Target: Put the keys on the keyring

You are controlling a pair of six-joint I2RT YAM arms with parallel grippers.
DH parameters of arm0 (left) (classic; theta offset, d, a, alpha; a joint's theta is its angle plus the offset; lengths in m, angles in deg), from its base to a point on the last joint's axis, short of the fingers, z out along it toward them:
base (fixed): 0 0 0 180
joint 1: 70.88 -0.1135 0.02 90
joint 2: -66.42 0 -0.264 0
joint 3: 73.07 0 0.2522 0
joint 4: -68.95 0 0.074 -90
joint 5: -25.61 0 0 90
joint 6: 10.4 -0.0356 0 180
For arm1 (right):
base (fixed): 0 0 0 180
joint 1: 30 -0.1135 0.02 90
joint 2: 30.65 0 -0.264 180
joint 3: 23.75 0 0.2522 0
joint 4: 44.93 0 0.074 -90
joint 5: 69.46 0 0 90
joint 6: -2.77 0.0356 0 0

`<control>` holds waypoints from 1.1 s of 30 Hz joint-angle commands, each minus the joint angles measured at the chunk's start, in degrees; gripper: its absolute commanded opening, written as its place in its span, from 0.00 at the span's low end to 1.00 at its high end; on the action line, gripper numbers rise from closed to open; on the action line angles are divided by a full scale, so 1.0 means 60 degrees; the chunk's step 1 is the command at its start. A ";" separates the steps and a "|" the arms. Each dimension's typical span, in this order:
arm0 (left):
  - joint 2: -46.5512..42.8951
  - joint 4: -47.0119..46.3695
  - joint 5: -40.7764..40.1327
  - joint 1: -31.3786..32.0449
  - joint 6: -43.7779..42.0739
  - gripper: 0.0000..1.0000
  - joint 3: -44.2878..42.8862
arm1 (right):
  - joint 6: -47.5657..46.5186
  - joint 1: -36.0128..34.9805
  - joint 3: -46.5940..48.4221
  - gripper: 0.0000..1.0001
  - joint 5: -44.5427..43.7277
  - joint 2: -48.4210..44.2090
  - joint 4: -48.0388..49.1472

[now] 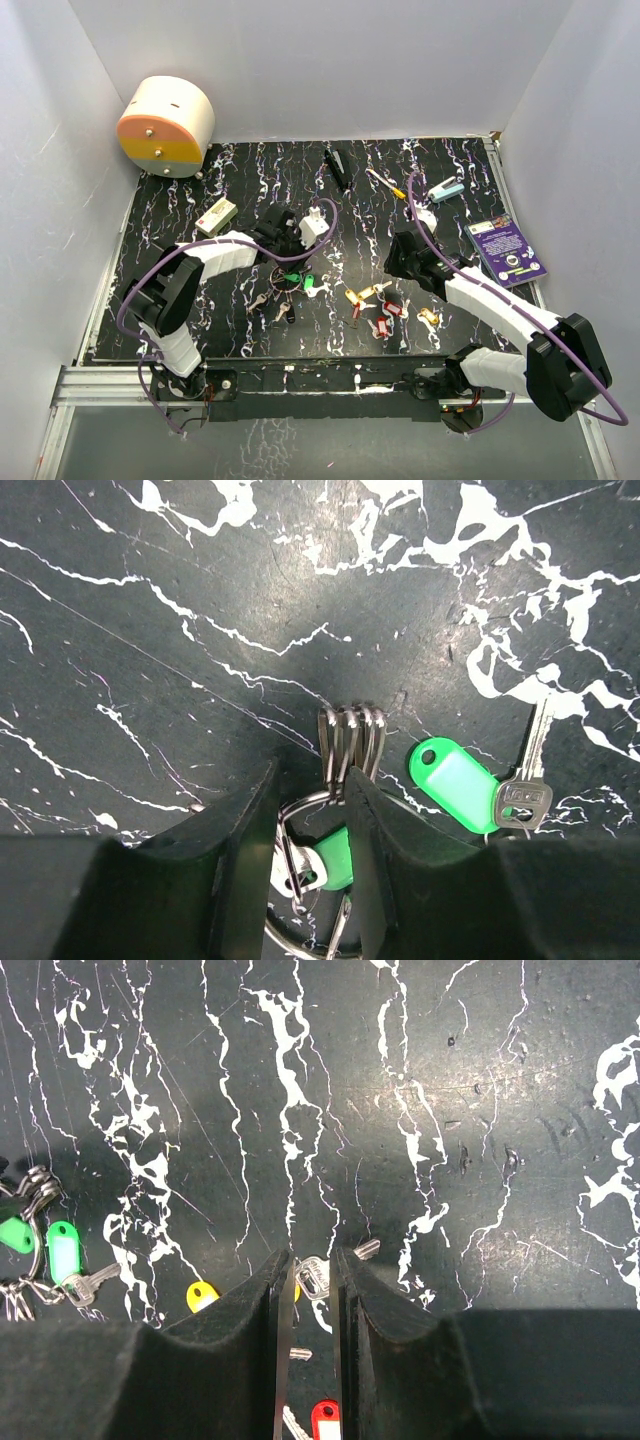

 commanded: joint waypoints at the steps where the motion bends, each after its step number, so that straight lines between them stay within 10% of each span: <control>1: -0.0039 -0.0212 -0.0168 0.0014 -0.0179 0.31 0.0259 | 0.0046 0.0031 0.0033 0.26 -0.0111 -0.0192 0.0521; 19: -0.0262 -0.0108 0.0033 0.0014 -0.0239 0.05 0.0439 | 0.0063 0.0022 0.0040 0.25 -0.0035 -0.0146 0.0530; 23: -0.0360 0.0055 -0.0084 0.0014 -0.0229 0.26 0.0378 | 0.0087 0.0024 0.0013 0.25 -0.0020 -0.0180 0.0507; 33: -0.1049 0.0250 -0.0137 0.0023 -0.0329 0.32 0.0429 | 0.0103 0.0029 -0.0050 0.25 0.0010 -0.0207 0.0519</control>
